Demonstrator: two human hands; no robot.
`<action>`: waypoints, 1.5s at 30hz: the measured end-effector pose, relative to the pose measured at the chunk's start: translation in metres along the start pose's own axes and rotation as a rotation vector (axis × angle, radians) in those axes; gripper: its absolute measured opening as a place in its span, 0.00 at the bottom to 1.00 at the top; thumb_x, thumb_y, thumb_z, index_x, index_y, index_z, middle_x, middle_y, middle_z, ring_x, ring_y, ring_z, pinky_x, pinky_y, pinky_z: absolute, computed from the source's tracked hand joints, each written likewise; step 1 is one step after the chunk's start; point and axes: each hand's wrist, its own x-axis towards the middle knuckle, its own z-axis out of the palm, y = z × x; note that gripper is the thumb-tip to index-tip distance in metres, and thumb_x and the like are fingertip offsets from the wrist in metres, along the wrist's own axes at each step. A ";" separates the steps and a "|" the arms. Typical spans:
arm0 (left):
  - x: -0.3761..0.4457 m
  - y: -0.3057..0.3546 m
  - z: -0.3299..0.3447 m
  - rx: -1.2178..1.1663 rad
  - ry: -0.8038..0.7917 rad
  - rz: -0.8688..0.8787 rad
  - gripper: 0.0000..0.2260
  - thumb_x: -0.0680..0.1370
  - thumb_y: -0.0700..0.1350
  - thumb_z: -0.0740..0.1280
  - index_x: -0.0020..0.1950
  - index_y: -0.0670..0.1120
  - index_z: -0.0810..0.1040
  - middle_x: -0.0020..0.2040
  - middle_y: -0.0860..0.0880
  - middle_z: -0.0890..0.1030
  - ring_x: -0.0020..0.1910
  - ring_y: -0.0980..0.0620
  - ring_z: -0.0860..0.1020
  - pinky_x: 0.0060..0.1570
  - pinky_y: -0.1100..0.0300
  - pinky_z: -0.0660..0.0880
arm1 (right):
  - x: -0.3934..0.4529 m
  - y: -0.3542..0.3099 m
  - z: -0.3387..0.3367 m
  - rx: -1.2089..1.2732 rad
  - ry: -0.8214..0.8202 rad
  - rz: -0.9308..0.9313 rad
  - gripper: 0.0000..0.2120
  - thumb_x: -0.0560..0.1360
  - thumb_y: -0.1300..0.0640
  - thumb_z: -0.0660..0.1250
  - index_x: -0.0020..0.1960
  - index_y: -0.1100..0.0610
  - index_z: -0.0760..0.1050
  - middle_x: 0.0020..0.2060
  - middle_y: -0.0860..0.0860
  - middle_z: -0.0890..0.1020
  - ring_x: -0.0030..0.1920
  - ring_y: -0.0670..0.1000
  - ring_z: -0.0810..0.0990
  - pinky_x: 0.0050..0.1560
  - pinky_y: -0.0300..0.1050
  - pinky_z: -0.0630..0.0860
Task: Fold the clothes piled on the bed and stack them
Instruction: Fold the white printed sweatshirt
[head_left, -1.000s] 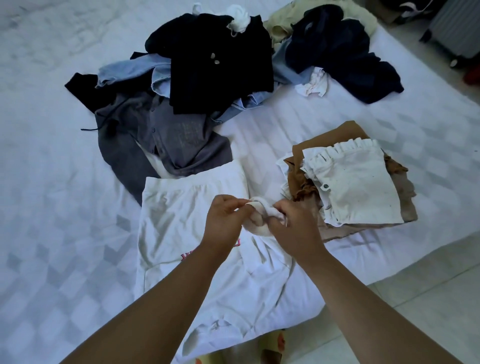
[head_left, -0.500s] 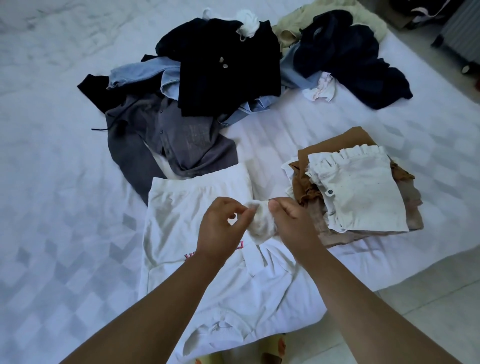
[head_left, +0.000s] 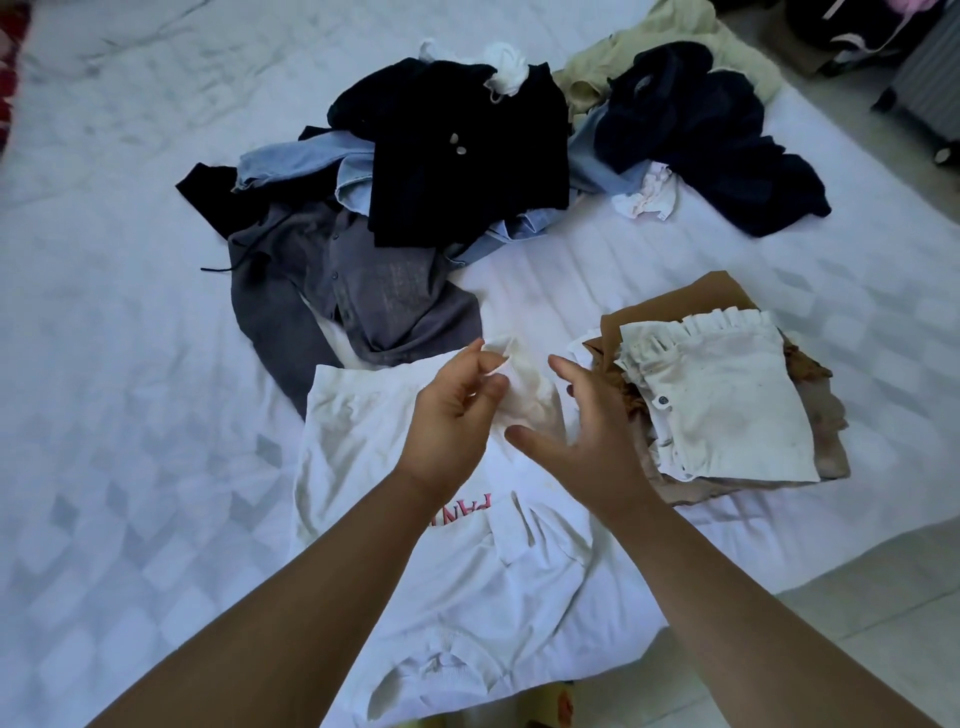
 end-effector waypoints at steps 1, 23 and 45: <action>0.002 0.003 0.002 -0.047 0.001 -0.024 0.09 0.80 0.36 0.60 0.46 0.48 0.77 0.49 0.54 0.81 0.52 0.59 0.77 0.52 0.64 0.73 | 0.003 -0.003 -0.001 -0.001 -0.010 -0.025 0.38 0.64 0.44 0.73 0.70 0.54 0.67 0.55 0.37 0.71 0.55 0.38 0.69 0.57 0.33 0.65; -0.035 -0.080 0.052 0.642 -0.449 -0.357 0.16 0.80 0.38 0.56 0.65 0.48 0.75 0.69 0.49 0.72 0.66 0.52 0.70 0.62 0.67 0.62 | 0.026 0.041 -0.119 -0.313 0.465 0.119 0.10 0.76 0.65 0.59 0.42 0.70 0.74 0.40 0.65 0.80 0.42 0.62 0.76 0.40 0.47 0.64; -0.136 -0.171 -0.063 0.911 -0.488 -0.481 0.15 0.82 0.47 0.54 0.65 0.52 0.74 0.66 0.52 0.75 0.64 0.52 0.72 0.62 0.62 0.66 | -0.065 -0.066 0.087 0.250 -0.507 0.224 0.11 0.74 0.49 0.69 0.51 0.56 0.76 0.30 0.49 0.78 0.29 0.47 0.79 0.36 0.41 0.77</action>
